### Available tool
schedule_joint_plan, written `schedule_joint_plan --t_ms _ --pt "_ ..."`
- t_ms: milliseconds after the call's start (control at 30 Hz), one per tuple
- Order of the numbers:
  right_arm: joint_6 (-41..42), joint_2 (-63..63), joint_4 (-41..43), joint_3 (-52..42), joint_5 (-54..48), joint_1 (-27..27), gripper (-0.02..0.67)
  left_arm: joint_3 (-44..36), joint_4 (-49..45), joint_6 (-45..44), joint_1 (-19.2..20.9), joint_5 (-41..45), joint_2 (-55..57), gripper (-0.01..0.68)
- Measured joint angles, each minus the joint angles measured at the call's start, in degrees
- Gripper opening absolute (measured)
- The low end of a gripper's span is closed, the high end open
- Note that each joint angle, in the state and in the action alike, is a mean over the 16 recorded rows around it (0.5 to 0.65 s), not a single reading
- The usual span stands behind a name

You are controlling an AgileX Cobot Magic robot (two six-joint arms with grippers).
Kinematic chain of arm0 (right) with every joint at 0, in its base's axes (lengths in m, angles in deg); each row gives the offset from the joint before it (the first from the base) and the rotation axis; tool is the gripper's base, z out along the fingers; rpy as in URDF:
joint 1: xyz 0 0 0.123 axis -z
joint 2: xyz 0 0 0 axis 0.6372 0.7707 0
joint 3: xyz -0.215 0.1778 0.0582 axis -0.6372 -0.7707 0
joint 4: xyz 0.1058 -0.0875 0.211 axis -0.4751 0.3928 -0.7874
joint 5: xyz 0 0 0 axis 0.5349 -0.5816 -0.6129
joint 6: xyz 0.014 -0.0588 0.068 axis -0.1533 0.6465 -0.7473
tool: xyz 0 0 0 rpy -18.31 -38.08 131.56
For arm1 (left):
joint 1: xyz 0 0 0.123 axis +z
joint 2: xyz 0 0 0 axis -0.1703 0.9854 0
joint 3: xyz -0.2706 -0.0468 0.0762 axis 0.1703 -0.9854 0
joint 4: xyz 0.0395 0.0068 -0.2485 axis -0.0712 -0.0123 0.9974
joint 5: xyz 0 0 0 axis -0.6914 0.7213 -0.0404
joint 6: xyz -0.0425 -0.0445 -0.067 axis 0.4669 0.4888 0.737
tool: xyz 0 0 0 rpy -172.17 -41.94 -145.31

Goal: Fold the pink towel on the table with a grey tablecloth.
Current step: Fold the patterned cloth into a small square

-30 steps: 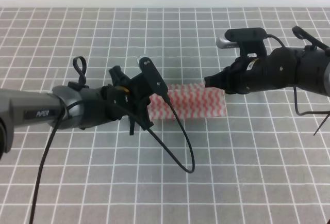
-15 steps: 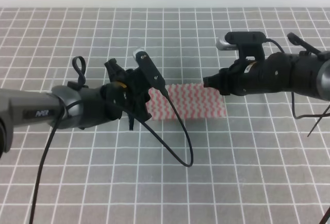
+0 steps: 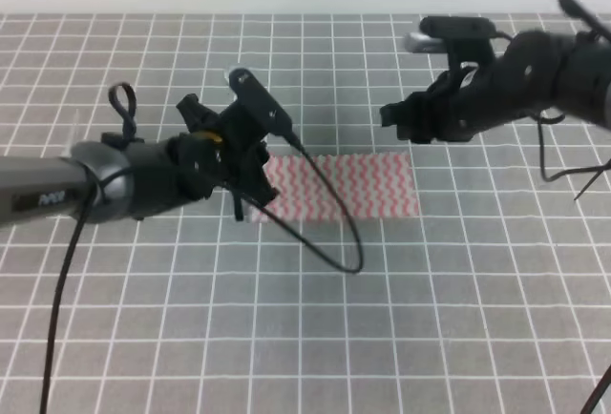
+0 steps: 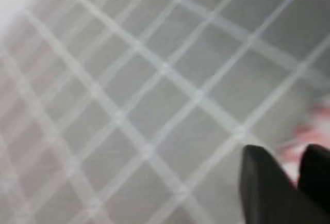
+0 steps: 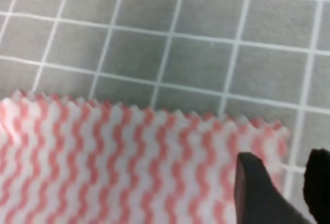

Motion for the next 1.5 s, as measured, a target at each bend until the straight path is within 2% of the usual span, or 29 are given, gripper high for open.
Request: schedule_joint_plan --t_ms 233,467,567,733,1500 --pt "7.01 0.17 -7.52 3.53 -11.0 0.37 0.121 3.87 1.06 8.72 0.01 15.06 -1.08 0.027" --pt "17.43 1.66 -18.56 4.11 -16.06 -1.68 0.024 6.34 2.74 12.42 0.02 24.82 -1.14 0.0" --pt "21.49 2.79 -22.74 4.11 -16.85 -2.76 -0.013 6.55 3.4 12.4 0.02 25.97 -1.1 0.0" --pt "23.73 4.81 -24.99 4.11 -17.3 -3.87 -0.015 6.56 3.28 12.28 0.03 26.79 -0.53 -0.001" --pt "22.67 7.64 -21.27 4.49 -16.64 -3.98 -0.016 6.66 1.7 12.26 0.04 26.15 3.29 -0.002"
